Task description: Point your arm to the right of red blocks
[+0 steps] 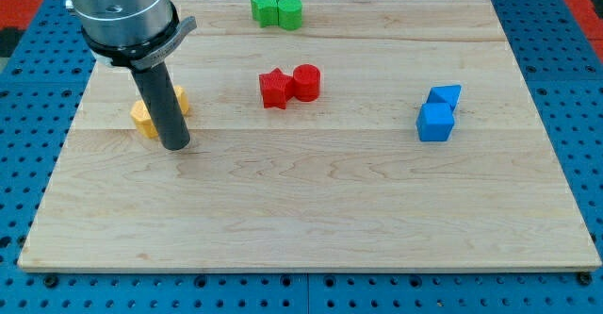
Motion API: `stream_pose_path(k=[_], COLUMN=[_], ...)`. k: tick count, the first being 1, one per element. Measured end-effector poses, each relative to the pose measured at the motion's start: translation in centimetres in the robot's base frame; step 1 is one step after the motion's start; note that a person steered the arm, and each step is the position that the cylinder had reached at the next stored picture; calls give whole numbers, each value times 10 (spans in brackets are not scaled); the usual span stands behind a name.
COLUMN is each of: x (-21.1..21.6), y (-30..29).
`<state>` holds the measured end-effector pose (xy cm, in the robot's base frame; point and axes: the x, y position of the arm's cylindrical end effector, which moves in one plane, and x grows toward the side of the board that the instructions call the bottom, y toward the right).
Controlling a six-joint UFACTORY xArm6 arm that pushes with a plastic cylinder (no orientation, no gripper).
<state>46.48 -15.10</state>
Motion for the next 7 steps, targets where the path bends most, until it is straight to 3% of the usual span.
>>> stream_pose_path(k=[2, 3, 7], x=[-6, -11, -17], y=[135, 165, 166])
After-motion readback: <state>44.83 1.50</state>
